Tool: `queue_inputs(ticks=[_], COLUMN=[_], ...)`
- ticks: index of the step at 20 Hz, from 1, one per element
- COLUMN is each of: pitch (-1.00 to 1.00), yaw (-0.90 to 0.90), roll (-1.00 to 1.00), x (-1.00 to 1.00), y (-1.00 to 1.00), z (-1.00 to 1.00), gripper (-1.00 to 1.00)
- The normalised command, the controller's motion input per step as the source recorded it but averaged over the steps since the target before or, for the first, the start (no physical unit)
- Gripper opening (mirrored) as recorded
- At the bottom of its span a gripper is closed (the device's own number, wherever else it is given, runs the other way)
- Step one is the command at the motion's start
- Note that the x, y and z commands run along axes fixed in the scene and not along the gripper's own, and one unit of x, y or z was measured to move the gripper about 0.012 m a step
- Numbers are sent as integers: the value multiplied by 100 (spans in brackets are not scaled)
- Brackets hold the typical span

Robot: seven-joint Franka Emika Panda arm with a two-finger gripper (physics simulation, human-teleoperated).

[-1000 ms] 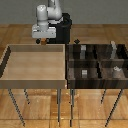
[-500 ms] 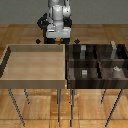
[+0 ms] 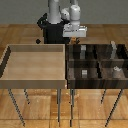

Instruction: Place the loaf of bread into the appropriate compartment.

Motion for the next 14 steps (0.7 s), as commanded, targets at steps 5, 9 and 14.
queue_inputs(ticks=[5,9,14], pitch=[0,0,0], yaw=[0,0,0], roll=[0,0,0], x=[27,100,100], y=[60,0,0], z=[0,0,0], gripper=[-100,-100,-100])
